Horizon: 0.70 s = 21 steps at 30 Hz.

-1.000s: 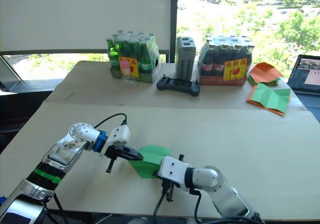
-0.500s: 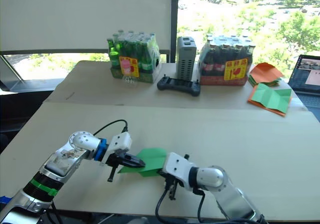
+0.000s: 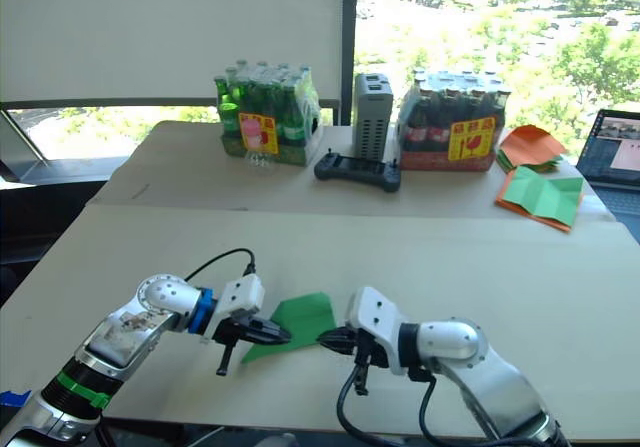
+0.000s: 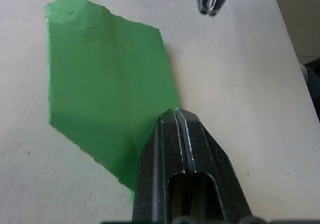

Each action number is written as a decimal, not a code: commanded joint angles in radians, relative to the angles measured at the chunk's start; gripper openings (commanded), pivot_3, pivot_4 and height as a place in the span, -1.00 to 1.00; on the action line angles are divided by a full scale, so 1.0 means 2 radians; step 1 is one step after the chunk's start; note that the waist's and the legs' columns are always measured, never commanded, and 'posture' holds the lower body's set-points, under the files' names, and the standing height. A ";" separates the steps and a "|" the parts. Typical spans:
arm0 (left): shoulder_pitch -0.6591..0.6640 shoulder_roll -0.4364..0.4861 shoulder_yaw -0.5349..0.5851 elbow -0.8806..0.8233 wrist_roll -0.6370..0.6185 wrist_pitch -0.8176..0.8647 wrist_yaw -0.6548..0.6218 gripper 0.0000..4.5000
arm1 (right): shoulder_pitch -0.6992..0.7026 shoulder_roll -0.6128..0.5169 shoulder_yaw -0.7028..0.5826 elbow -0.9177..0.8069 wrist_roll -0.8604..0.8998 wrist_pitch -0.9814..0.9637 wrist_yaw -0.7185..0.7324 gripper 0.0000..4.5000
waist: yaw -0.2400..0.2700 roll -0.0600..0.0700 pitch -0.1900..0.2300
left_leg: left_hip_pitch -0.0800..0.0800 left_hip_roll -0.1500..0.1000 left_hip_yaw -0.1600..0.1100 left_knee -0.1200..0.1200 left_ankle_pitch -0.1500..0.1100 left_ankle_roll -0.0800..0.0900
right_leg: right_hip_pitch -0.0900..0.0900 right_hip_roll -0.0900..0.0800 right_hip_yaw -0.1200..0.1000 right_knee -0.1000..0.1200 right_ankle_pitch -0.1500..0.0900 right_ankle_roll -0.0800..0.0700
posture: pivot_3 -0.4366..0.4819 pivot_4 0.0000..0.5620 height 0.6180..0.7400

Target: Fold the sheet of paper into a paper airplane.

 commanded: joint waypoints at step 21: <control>0.053 0.037 0.007 -0.087 -0.041 0.021 0.005 -0.99 | -0.044 0.011 0.103 0.108 -0.127 -0.047 -0.040 -1.00 | -0.001 0.000 0.000 | 0.000 0.000 0.000 0.000 0.000 0.000 | 0.000 0.000 0.000 0.000 0.000 0.000 | -0.05 -0.47 -0.07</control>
